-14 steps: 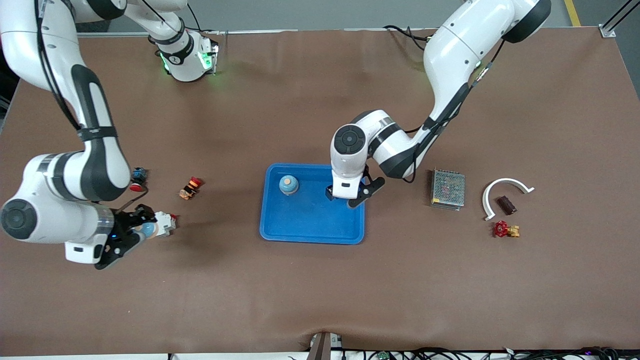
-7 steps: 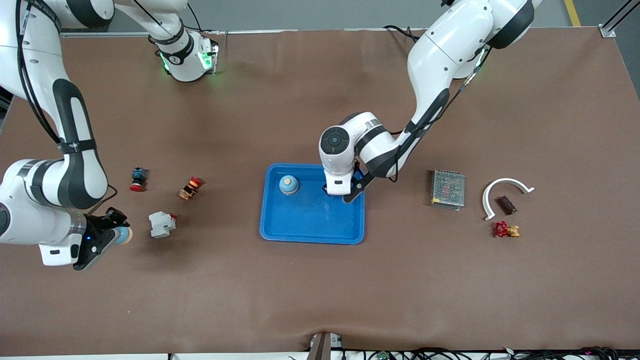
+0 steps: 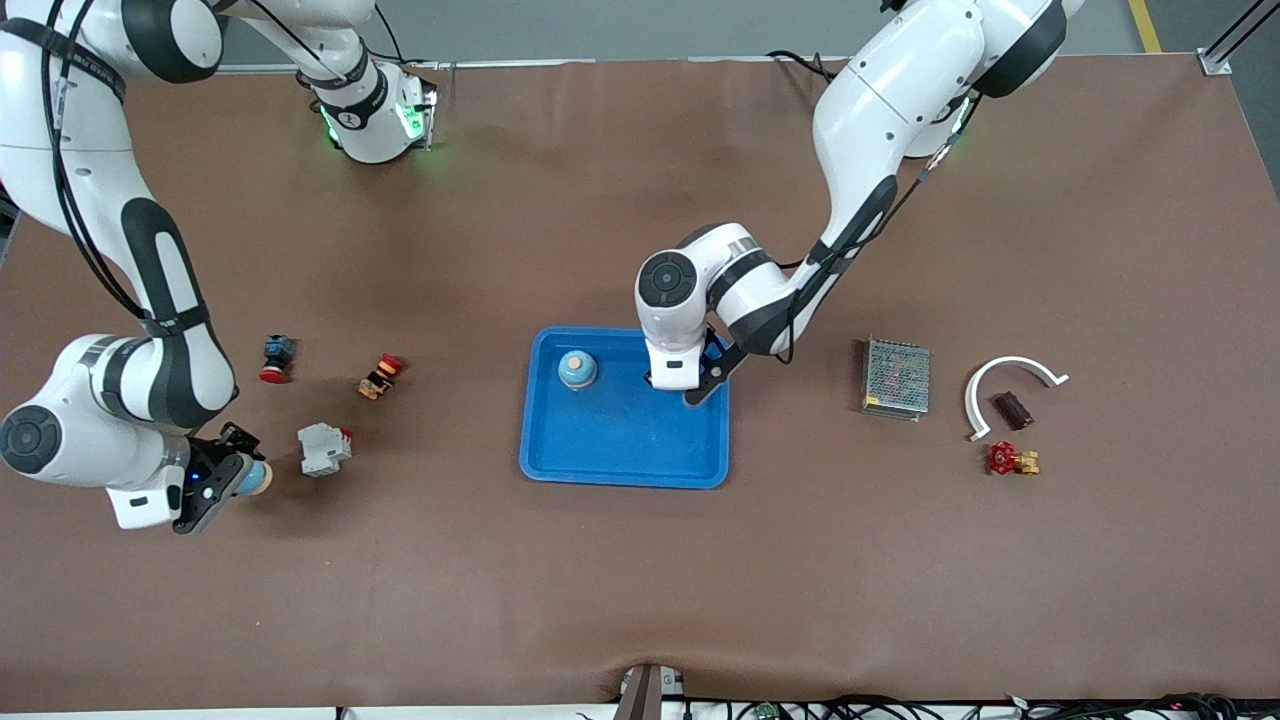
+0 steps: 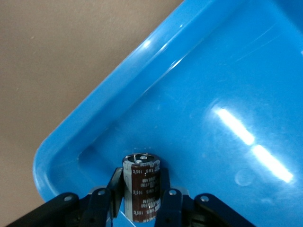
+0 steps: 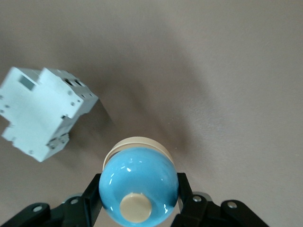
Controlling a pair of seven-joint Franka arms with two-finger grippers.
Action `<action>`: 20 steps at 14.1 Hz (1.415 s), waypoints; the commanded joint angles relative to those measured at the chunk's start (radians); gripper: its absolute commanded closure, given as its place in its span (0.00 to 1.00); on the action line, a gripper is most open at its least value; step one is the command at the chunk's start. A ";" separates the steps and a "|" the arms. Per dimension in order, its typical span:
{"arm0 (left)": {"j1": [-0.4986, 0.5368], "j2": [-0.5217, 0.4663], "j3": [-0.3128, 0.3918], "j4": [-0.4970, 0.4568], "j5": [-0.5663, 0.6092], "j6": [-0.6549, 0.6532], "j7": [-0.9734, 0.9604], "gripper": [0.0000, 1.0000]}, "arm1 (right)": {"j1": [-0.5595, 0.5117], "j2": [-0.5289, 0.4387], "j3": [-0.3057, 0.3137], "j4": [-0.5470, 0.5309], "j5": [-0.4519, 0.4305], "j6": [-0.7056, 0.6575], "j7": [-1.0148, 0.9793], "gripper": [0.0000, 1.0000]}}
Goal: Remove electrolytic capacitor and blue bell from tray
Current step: 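Place the bell with the right gripper while the left gripper carries the capacitor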
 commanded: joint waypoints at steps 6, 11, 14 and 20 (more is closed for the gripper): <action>0.171 -0.189 -0.003 0.031 0.006 -0.155 0.275 1.00 | -0.033 0.034 0.017 -0.009 -0.006 0.040 -0.015 0.44; 0.409 -0.312 -0.029 -0.041 -0.121 -0.321 0.617 1.00 | -0.036 0.023 0.022 -0.001 0.000 0.025 0.000 0.00; 0.534 -0.362 -0.031 -0.136 -0.120 -0.361 0.769 1.00 | -0.022 -0.018 0.027 0.023 0.047 -0.082 0.033 0.00; 0.676 -0.424 -0.031 -0.326 -0.069 -0.357 0.903 1.00 | 0.099 -0.187 0.028 0.022 0.067 -0.319 0.431 0.00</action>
